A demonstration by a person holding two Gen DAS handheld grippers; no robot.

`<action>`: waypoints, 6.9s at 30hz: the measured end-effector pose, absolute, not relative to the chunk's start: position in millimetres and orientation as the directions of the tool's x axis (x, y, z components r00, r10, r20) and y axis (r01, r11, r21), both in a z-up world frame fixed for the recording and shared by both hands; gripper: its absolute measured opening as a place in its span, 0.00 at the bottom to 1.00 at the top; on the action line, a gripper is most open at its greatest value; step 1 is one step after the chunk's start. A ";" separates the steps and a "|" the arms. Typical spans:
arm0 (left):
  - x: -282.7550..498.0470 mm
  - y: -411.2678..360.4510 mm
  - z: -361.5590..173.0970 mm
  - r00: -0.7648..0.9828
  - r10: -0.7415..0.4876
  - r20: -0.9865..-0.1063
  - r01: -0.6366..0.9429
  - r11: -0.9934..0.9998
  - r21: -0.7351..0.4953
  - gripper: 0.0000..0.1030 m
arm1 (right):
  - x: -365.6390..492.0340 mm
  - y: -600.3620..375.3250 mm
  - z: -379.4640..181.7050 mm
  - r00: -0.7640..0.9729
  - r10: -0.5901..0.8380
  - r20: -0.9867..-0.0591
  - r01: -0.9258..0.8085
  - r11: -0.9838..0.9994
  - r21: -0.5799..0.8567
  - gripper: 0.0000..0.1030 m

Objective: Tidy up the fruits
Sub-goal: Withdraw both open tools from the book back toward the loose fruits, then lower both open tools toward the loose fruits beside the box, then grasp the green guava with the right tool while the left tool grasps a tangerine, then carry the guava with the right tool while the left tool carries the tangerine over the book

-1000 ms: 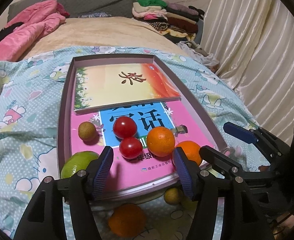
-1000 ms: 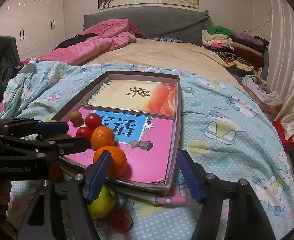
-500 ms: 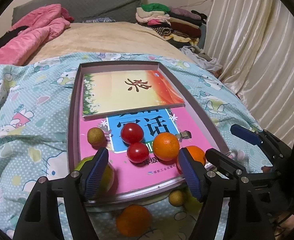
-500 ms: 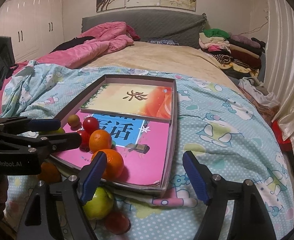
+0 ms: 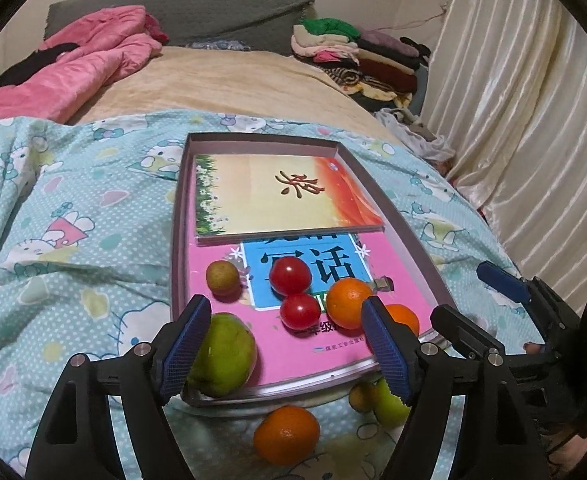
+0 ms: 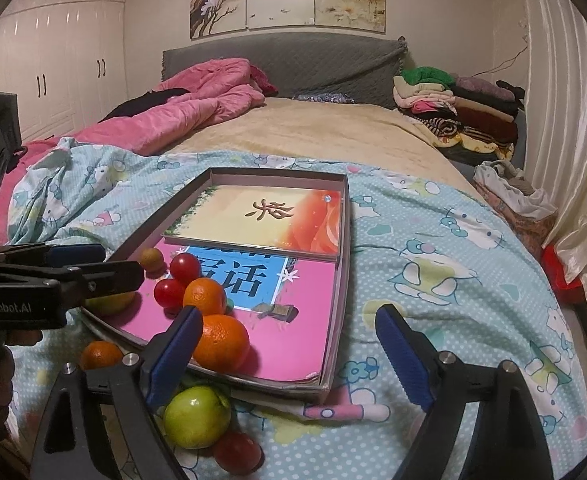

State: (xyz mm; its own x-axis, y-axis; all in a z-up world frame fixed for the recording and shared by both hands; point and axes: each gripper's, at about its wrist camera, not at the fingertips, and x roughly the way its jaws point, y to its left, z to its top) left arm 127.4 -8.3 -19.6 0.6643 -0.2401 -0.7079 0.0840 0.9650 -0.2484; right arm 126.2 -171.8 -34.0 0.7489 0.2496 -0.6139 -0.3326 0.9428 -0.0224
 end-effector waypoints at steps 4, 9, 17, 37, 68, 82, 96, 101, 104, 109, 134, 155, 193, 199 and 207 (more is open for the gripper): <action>124.9 -6.7 -17.5 0.670 -0.230 -0.706 0.082 0.968 -0.237 0.77 | 124.1 -170.6 -30.2 0.758 0.258 -0.599 -0.339 0.941 -0.024 0.86; 121.1 -1.2 -11.7 0.690 -0.212 -0.692 0.077 0.972 -0.222 0.76 | 121.6 -172.9 -25.0 0.777 0.260 -0.573 -0.329 0.944 -0.017 0.88; 115.8 16.8 -0.7 0.723 -0.195 -0.662 0.043 0.970 -0.239 0.77 | 121.2 -181.3 -19.6 0.793 0.262 -0.550 -0.306 0.952 0.013 0.89; 97.3 13.6 -5.3 0.681 -0.175 -0.711 0.007 0.972 -0.233 0.77 | 105.5 -182.1 -9.8 0.799 0.294 -0.524 -0.330 0.944 0.026 0.95; 69.8 -0.6 -11.0 0.624 -0.187 -0.759 0.041 0.978 -0.207 0.77 | 68.7 -165.4 -5.9 0.756 0.334 -0.562 -0.401 0.916 0.006 0.95; 67.8 -0.6 -26.5 0.550 -0.200 -0.811 0.023 0.974 -0.224 0.76 | 70.2 -151.4 -22.0 0.687 0.335 -0.645 -0.442 0.897 -0.004 0.95; 76.3 -1.3 -47.2 0.492 -0.204 -0.847 0.015 0.974 -0.226 0.76 | 88.2 -136.8 -58.3 0.589 0.233 -0.774 -0.441 0.895 -0.066 0.93; 79.8 -0.5 -53.6 0.474 -0.251 -0.844 0.020 0.961 -0.274 0.76 | 92.5 -131.9 -66.9 0.562 0.228 -0.795 -0.465 0.882 -0.076 0.78; 81.2 -2.2 -55.8 0.471 -0.259 -0.843 0.029 0.960 -0.279 0.77 | 96.9 -127.9 -73.7 0.531 0.241 -0.813 -0.490 0.869 -0.062 0.65; 85.3 -8.8 -58.5 0.465 -0.271 -0.843 0.060 0.959 -0.276 0.76 | 100.3 -120.6 -80.7 0.503 0.256 -0.825 -0.527 0.848 -0.058 0.55; 95.3 -20.2 -64.8 0.457 -0.290 -0.841 0.126 0.957 -0.261 0.39 | 108.7 -126.0 -81.7 0.448 0.338 -0.827 -0.542 0.839 0.049 0.46; 69.2 -31.7 -21.9 0.574 -0.298 -0.763 0.201 0.954 -0.221 0.39 | 94.3 -149.3 -37.9 0.537 0.484 -0.691 -0.544 0.825 0.155 0.46; 89.7 -22.8 -6.2 0.647 -0.262 -0.716 0.144 0.964 -0.223 0.39 | 110.9 -184.7 -11.4 0.682 0.444 -0.581 -0.440 0.884 0.158 0.46; 91.3 -22.1 -7.2 0.649 -0.257 -0.716 0.141 0.966 -0.219 0.39 | 112.6 -189.1 -8.2 0.696 0.438 -0.569 -0.426 0.890 0.163 0.46; 98.7 -23.2 -9.6 0.645 -0.253 -0.721 0.137 0.967 -0.217 0.39 | 116.9 -192.8 -4.9 0.717 0.416 -0.559 -0.405 0.902 0.152 0.46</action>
State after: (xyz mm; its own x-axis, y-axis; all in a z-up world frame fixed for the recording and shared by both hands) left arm 98.7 -23.2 -9.6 0.6445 -0.2533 -0.7214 0.1369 0.9665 -0.2170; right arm 116.9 -192.8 -4.9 0.7174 0.4158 -0.5589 -0.4046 0.9019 0.1516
